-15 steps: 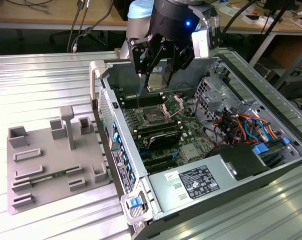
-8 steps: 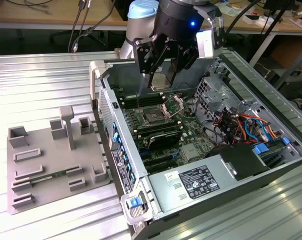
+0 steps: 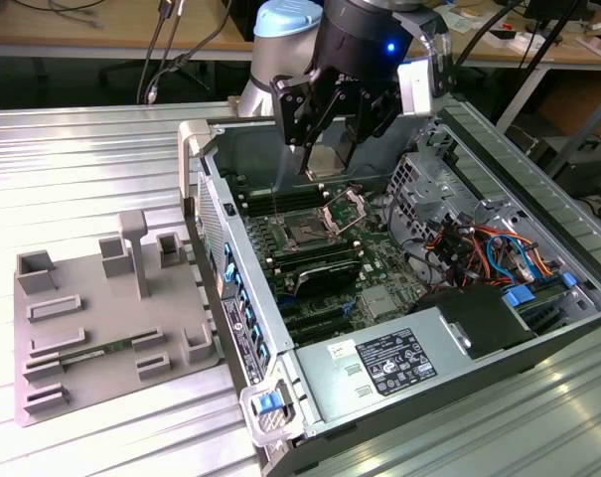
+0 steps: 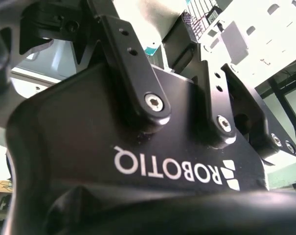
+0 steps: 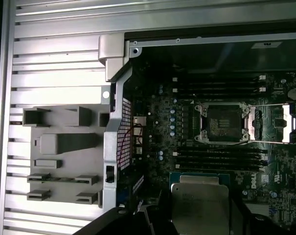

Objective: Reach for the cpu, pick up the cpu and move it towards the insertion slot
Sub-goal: 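Pick up the cpu and move it towards the insertion slot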

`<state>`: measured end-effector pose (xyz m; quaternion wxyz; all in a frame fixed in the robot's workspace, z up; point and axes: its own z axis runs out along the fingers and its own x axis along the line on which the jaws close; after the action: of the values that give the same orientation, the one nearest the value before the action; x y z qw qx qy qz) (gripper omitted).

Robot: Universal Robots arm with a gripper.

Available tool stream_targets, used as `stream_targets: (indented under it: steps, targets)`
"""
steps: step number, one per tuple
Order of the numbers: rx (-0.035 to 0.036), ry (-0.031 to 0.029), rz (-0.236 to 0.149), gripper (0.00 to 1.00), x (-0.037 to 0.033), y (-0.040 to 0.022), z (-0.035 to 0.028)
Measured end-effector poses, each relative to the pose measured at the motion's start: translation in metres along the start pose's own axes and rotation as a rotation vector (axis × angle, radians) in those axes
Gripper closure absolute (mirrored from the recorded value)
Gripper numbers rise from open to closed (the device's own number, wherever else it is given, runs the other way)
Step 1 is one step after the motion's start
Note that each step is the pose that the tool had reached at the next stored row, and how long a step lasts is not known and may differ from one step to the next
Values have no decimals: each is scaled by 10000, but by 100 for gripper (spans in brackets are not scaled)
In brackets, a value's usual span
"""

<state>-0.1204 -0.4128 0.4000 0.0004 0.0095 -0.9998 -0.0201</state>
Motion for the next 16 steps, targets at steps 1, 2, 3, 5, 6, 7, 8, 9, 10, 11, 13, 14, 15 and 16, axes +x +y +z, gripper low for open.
stream_targets:
  steps: [1,2,3,5,6,7,8,9,10,11,13,14,15,16]
  targets:
    - [0,1,0,45,-8,0,0]
    - [0,0,-1,45,-18,0,0]
    - [0,0,-1,45,-26,-1,0]
    - [0,0,-1,45,-44,-1,0]
    - [0,0,-1,45,-57,-1,0]
    - [0,0,0,45,-66,-1,0]
    - [0,1,0,45,-74,-1,0]
    - [0,0,0,45,-81,-2,0]
    - [0,1,0,45,-95,-2,0]
    - [0,0,0,45,-106,-2,0]
    - [0,1,0,45,-127,-3,0]
    - [0,0,0,45,-133,-3,0]
    - [-1,0,0,45,-145,-3,0]
    - [0,0,0,45,-153,-3,0]
